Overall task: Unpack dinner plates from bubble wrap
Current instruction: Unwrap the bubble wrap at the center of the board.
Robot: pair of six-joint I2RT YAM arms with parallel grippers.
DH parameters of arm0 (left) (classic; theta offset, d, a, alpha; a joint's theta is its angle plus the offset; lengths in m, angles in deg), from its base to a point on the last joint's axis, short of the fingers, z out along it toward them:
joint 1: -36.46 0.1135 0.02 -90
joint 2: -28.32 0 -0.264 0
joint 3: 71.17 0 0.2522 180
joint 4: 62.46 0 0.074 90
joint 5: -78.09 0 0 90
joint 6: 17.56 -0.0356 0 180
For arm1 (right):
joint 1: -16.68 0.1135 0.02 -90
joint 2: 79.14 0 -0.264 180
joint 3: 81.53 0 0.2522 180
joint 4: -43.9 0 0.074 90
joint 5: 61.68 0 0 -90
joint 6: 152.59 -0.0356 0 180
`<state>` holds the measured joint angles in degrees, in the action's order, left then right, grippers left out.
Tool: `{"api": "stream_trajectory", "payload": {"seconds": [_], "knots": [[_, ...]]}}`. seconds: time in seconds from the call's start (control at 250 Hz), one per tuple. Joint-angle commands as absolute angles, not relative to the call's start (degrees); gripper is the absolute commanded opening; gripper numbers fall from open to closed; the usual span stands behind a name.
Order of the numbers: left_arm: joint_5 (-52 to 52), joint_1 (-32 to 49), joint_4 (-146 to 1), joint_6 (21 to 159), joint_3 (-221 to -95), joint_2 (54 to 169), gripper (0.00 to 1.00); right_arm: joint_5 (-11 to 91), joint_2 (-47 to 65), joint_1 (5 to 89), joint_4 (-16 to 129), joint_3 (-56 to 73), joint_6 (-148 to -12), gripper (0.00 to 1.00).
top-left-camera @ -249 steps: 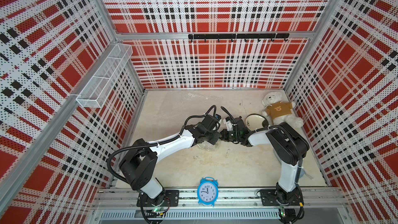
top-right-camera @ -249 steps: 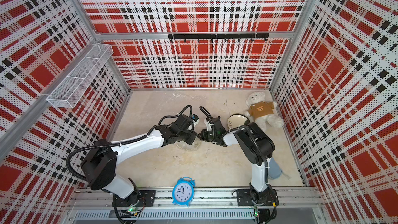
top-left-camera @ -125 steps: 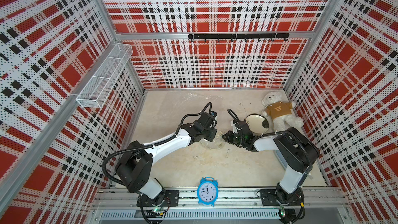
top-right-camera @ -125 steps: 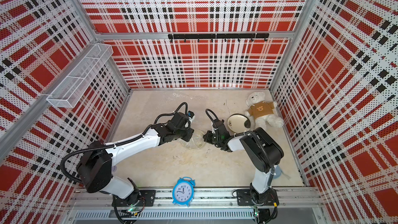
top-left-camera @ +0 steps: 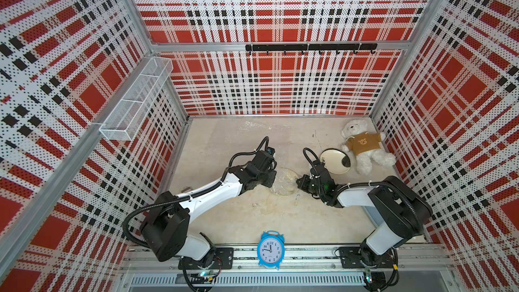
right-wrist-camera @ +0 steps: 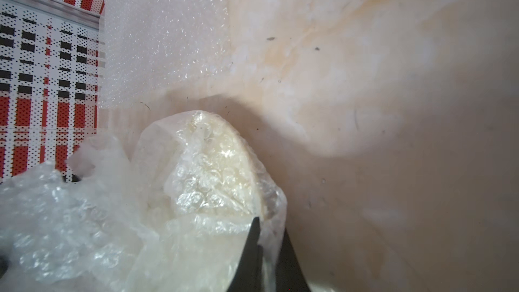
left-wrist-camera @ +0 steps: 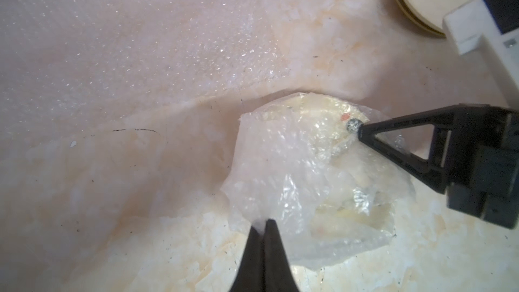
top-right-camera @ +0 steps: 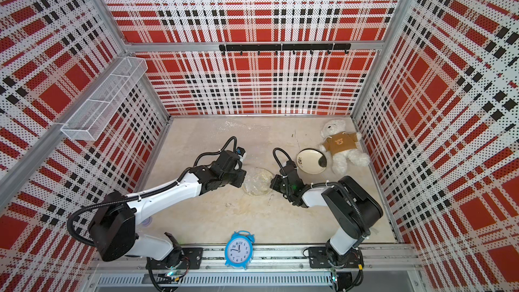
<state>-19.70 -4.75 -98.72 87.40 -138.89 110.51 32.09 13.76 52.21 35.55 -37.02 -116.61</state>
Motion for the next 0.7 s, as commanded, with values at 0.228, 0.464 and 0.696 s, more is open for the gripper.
{"api": "stream_trajectory", "payload": {"seconds": [0.228,0.464,0.696], "knots": [[-28.0,-2.6,-97.8,93.5,-133.5,102.8,0.0,24.3,9.8,54.4,36.6,-40.3,-118.7,0.0],[-29.1,-2.2,-97.9,95.3,-131.1,100.3,0.0,21.7,9.3,55.2,35.6,-42.6,-120.8,0.0],[-29.2,-2.4,-97.5,99.5,-126.7,98.2,0.0,18.5,8.8,57.0,34.9,-43.8,-122.9,0.04]]}}
